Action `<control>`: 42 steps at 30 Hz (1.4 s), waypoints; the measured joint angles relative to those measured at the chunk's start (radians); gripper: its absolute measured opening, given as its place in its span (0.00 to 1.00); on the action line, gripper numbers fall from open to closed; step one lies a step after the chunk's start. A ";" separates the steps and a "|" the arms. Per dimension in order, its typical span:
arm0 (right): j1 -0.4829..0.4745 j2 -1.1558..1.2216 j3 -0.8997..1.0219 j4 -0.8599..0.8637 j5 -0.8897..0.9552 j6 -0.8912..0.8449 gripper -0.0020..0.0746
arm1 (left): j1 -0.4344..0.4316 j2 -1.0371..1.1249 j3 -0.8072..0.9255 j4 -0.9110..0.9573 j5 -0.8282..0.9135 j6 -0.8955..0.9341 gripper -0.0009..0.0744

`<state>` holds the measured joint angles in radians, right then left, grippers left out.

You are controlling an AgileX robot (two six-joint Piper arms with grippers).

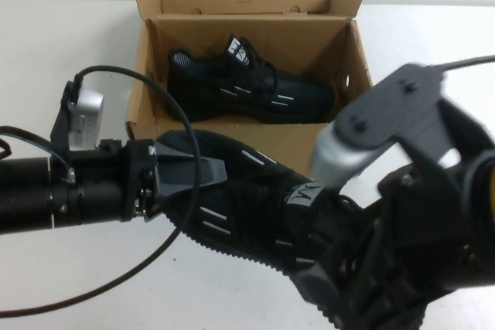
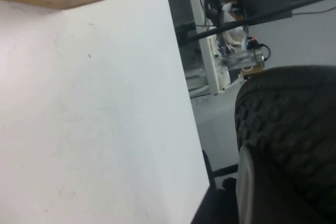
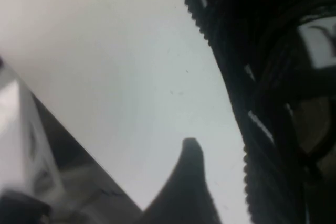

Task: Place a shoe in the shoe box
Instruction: Hand over the shoe, then place the shoe in the shoe box

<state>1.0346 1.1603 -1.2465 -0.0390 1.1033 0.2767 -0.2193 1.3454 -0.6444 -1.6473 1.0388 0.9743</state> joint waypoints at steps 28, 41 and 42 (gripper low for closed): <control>0.000 0.023 0.000 -0.119 -0.155 1.206 0.78 | 0.000 0.003 0.000 0.000 -0.030 0.125 0.22; 0.000 0.111 0.000 -0.221 -0.293 1.297 0.72 | 0.000 0.003 0.000 -0.009 -0.012 0.125 0.22; 0.000 0.114 0.000 -0.221 -0.295 1.304 0.68 | 0.000 0.003 0.000 -0.009 -0.012 0.125 0.22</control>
<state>1.0346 1.2740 -1.2465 -0.2604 0.8082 1.5806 -0.2193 1.3479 -0.6444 -1.6561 1.0266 1.0997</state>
